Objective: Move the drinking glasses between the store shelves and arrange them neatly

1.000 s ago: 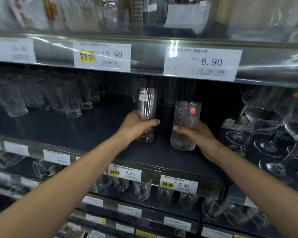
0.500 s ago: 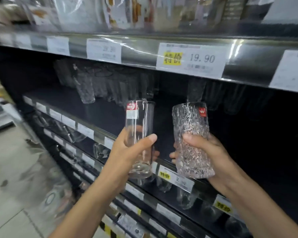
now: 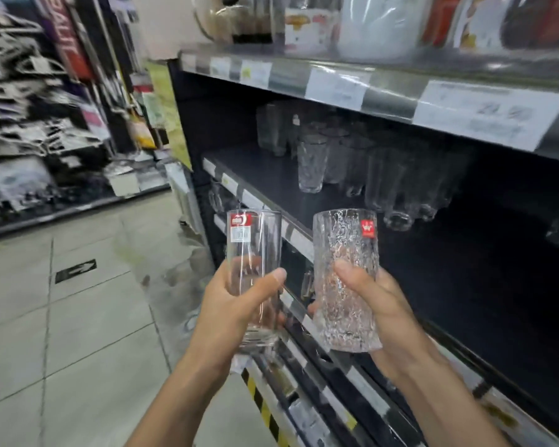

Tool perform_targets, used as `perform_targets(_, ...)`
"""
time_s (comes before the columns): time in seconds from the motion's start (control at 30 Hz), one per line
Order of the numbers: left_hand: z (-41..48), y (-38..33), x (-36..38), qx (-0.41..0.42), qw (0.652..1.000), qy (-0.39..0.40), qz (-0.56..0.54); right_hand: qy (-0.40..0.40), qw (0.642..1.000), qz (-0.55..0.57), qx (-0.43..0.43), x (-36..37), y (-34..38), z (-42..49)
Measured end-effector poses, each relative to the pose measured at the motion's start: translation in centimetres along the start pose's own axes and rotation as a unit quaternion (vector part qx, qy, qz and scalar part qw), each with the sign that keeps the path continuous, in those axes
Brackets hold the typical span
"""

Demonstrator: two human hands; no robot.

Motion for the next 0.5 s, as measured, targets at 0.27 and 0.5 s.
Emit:
perform_targets(0.27,5.2,0.5,-9.2,-0.004,0.999,-0.052,-0.006,0.033,0.999,-0.019,0.019,8.4,-3.7,6.9)
perform_targets(0.5,10.1,1.3,-14.6,-0.028,0.997,-0.068,-0.035,0.027,0.998,-0.019,0.044,12.6,-6.0,12.5)
Point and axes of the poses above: each hand's wrist, its own z-axis towards the middle knuckle, its own x-axis out of the palm, y = z × x, the point moved 6 cm from there along z, towards the middle knuckle, and after that the axes turned 3 degrees about z, right-handed, at the moved point
